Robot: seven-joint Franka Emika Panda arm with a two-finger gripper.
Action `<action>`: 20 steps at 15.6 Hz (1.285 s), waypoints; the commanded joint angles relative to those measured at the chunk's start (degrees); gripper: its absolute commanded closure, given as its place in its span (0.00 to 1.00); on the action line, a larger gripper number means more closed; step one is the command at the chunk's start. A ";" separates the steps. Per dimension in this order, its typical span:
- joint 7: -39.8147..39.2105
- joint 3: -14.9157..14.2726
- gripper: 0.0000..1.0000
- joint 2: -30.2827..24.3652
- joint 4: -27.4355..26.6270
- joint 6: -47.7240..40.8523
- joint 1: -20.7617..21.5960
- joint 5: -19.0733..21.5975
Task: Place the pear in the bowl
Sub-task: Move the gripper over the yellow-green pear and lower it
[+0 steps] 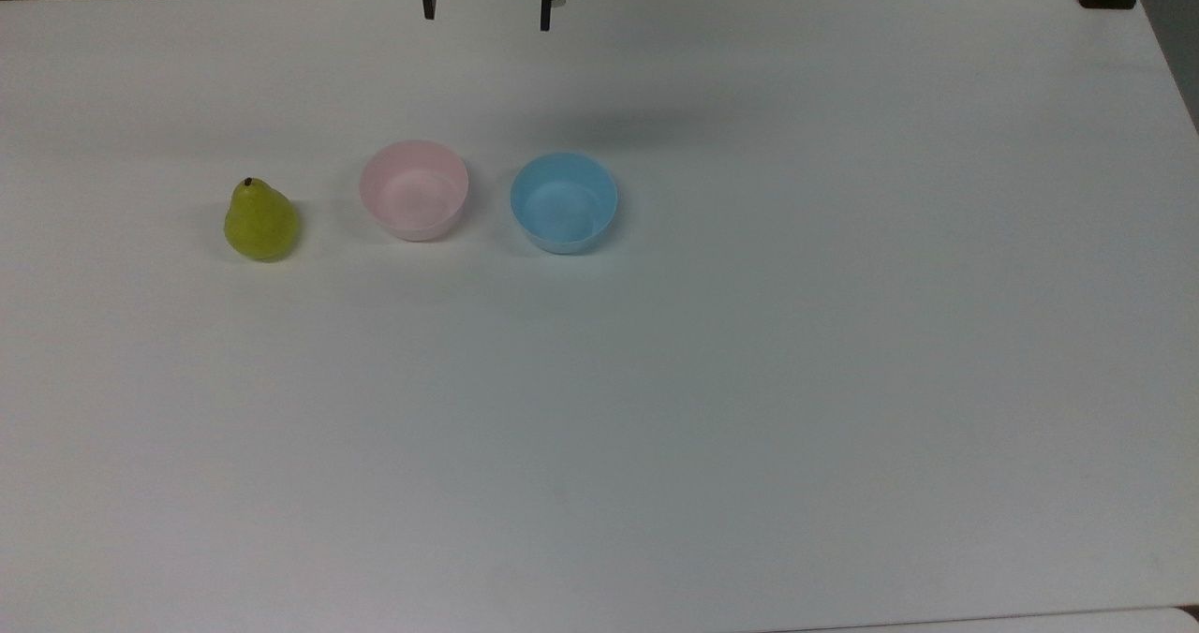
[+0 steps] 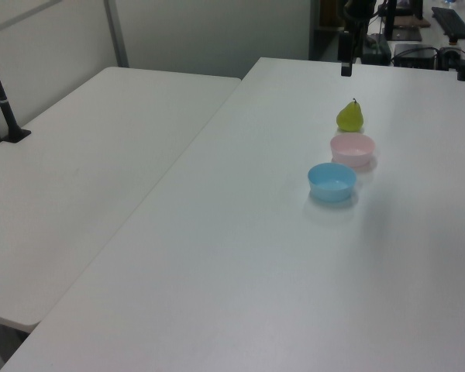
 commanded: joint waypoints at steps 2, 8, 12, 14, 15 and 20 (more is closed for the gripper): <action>0.42 -0.30 0.00 -0.49 -1.67 1.28 -1.35 0.67; 0.33 -0.30 0.00 -0.22 -1.59 1.37 -1.62 0.75; -0.98 -0.39 0.00 0.65 -1.50 3.38 -2.41 0.75; -4.04 -0.39 0.00 1.71 -1.32 4.96 -5.03 1.10; -5.11 -0.39 0.00 1.71 -1.32 5.49 -6.09 1.10; -12.66 -0.39 0.00 3.29 -1.41 7.33 -11.71 1.46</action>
